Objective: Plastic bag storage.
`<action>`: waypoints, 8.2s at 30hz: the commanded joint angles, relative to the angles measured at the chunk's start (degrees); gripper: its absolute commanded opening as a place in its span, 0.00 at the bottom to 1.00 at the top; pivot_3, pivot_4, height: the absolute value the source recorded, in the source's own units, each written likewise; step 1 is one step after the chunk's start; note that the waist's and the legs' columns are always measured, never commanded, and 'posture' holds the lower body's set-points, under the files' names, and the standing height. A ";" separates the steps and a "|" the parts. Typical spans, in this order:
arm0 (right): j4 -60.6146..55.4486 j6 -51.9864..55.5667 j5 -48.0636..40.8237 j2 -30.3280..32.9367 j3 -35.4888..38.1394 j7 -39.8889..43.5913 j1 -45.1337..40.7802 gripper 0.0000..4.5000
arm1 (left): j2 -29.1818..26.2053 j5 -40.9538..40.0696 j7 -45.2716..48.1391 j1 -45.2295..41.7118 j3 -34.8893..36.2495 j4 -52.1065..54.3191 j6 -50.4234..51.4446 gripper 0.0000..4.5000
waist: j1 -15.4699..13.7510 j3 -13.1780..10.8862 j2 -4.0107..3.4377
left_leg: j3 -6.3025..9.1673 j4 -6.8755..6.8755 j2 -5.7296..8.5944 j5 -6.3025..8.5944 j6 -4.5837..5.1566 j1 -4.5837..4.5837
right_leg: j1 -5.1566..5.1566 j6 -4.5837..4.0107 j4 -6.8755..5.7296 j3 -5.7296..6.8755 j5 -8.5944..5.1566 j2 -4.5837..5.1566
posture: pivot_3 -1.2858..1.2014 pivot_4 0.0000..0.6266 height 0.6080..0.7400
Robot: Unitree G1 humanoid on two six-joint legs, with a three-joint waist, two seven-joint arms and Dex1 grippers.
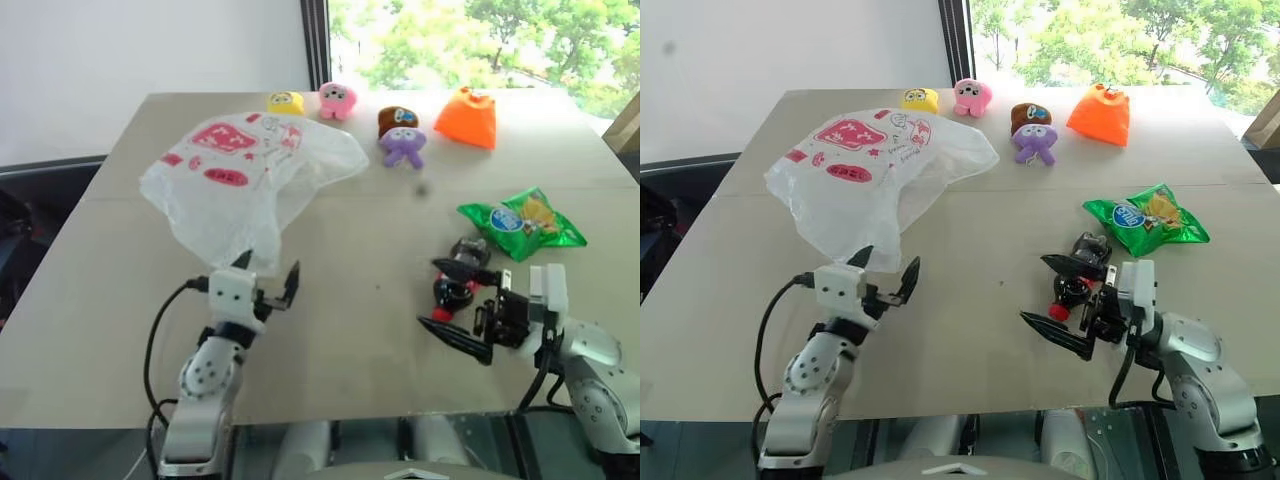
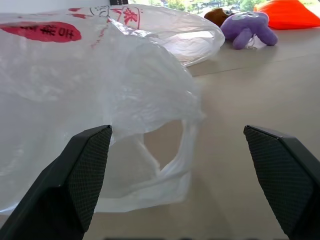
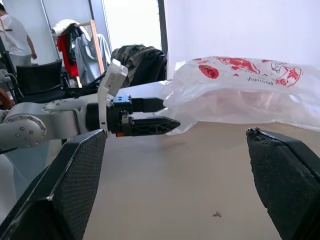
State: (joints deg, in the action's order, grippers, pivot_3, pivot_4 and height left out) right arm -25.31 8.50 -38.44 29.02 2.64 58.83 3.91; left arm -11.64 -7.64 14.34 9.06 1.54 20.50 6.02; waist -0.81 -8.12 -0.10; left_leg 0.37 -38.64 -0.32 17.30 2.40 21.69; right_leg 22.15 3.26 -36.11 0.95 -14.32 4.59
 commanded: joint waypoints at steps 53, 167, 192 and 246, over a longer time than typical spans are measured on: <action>-9.53 53.11 -12.47 -20.38 11.22 -73.73 -8.85 1.00 | 1.97 -8.61 7.71 -0.70 1.52 -5.03 -8.16 0.01 | 0.47 0.00 0.01 | -0.13 -0.51 -0.04 0.10 0.21 0.19 | 0.42 -0.02 -0.76 -0.24 -0.01 -0.14 | 0.52 0.24 1.00; 78.60 -4.46 35.86 -26.36 -9.77 -16.61 -66.27 0.98 | 8.89 -45.26 16.13 21.47 21.86 3.98 -10.65 0.00 | 3.23 -1.20 0.03 | -0.19 0.05 -0.39 -0.44 -0.73 0.87 | 1.66 -0.22 -0.94 -0.51 0.13 -0.51 | 0.52 0.24 1.00; 100.47 8.82 18.19 -42.13 16.96 -28.27 -76.95 0.98 | 11.62 -43.40 12.13 19.94 26.19 1.35 -12.85 0.00 | 3.18 -1.12 0.16 | -0.17 -0.03 -0.41 -0.44 -0.74 0.94 | 1.62 -0.22 -0.95 -0.51 0.13 -0.47 | 0.52 0.24 1.00; 97.64 -5.48 26.25 -42.95 7.66 -17.51 -74.84 0.76 | 9.26 -35.72 17.89 16.49 19.34 -1.33 -12.31 0.00 | 3.26 -1.07 0.21 | -0.17 -0.05 -0.35 -0.45 -0.76 0.92 | 1.64 -0.22 -1.02 -0.51 0.13 -0.49 | 0.52 0.24 1.00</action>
State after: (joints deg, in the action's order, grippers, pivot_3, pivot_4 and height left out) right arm 72.97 4.43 -13.33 -9.63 11.35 42.05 -71.39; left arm -2.24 -43.86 31.40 25.41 21.33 18.74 -5.49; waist 2.45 -9.20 0.11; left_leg 0.21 -38.68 -0.67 16.85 1.64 22.61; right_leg 23.79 3.04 -37.14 0.45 -14.19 4.10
